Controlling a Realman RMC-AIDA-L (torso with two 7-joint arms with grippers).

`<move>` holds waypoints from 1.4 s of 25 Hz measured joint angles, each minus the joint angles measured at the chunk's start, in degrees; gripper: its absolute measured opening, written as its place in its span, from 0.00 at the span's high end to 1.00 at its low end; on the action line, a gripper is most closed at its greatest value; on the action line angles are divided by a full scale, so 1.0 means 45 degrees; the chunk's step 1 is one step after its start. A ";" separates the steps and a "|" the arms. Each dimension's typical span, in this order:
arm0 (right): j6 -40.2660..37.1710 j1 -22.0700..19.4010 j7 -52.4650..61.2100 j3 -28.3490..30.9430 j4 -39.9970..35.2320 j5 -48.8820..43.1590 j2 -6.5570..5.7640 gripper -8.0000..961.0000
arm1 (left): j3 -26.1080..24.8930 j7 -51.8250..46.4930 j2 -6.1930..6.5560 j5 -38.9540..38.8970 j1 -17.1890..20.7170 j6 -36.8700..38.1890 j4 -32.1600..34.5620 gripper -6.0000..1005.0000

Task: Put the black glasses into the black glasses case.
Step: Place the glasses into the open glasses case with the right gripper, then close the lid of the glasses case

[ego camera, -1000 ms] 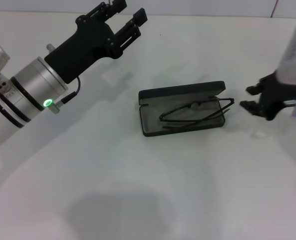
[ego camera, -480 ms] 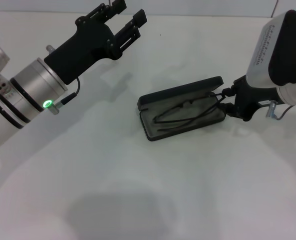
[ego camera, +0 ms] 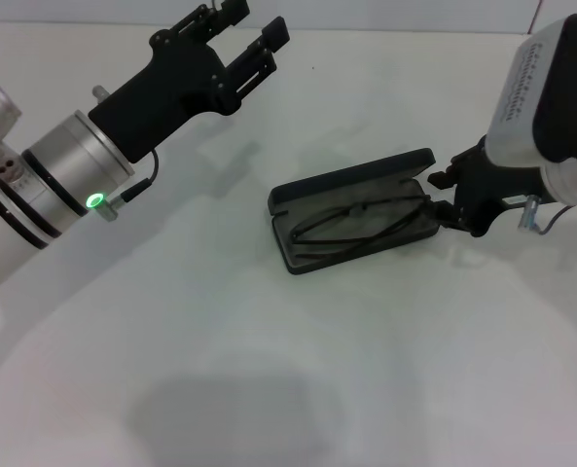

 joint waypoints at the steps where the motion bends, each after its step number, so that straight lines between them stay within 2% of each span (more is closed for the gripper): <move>1: -0.0024 -0.0023 0.0000 0.0105 -0.0013 0.0005 -0.0012 0.67 | 0.0001 0.0000 0.0007 0.0000 0.0011 0.0000 -0.0003 0.41; 5: -0.0455 -0.0398 -0.0028 0.0730 -0.0656 0.0112 -0.0032 0.67 | 0.0000 -0.0017 0.0028 -0.0002 0.0028 0.0001 -0.0067 0.41; 8: -0.1466 -0.0782 -0.0538 0.1553 -0.1288 0.0795 -0.0046 0.67 | -0.0001 -0.0020 0.0031 -0.0002 0.0001 -0.0004 -0.0074 0.40; 13: -0.4482 -0.1084 -0.2568 0.4468 -0.1287 0.3637 -0.0048 0.67 | 0.0000 -0.0026 0.0037 0.0042 -0.0028 -0.0296 -0.0067 0.41; 18: -0.5586 -0.1697 -0.4449 0.7378 0.0440 0.6014 -0.0042 0.67 | 0.0000 -0.0092 0.0025 0.0445 -0.0214 -0.1085 -0.0002 0.41; 23: -0.5713 -0.2265 -0.6308 0.9738 0.3303 0.8378 -0.0042 0.67 | 0.0000 -0.1284 0.0034 0.2237 -0.1045 -0.3020 -0.0021 0.41; 26: -0.6061 -0.2245 -0.7443 1.0790 0.4911 0.9291 -0.0077 0.67 | 0.0000 -0.1913 0.0019 0.3738 -0.1717 -0.4264 -0.0022 0.40; 29: -0.6186 -0.2174 -0.7962 1.1209 0.5656 0.9497 -0.0093 0.67 | 0.0000 -0.2230 -0.0006 0.4743 -0.2132 -0.4864 0.0032 0.40; 35: -0.6144 -0.2148 -0.8159 1.1087 0.5896 0.9406 -0.0083 0.66 | -0.0007 -0.2507 -0.0019 0.6275 -0.2654 -0.5999 0.0628 0.40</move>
